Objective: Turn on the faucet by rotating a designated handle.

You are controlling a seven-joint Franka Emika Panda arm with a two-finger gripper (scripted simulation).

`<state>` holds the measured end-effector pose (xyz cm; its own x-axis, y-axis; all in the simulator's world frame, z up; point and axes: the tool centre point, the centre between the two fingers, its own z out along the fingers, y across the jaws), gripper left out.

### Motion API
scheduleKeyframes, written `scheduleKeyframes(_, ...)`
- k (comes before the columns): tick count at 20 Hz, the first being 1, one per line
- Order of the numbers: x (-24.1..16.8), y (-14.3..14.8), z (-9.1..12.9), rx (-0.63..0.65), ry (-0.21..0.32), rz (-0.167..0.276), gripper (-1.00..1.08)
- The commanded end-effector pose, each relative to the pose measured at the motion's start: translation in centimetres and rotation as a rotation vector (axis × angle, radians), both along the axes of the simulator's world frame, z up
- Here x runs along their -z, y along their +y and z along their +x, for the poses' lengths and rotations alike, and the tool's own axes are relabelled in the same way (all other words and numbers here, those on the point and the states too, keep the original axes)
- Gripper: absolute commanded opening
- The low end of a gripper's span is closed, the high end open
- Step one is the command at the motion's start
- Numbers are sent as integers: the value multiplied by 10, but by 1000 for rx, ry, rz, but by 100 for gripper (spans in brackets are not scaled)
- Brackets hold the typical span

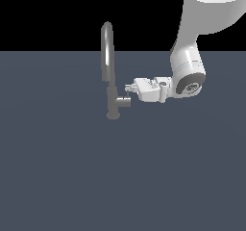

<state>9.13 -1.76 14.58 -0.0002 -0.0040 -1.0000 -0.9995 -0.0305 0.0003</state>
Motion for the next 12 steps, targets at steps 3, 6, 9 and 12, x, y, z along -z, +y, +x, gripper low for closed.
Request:
scheduleKeyframes(3, 1, -1, -14, -6, 5, 4, -100)
scheduleKeyframes(6, -3, 0, -11, -3, -4, 1, -100)
scheduleKeyframes(9, 3, -1, -20, -4, -2, 2, -100)
scheduleKeyframes(12, 8, -1, -30, -5, 1, 3, -100)
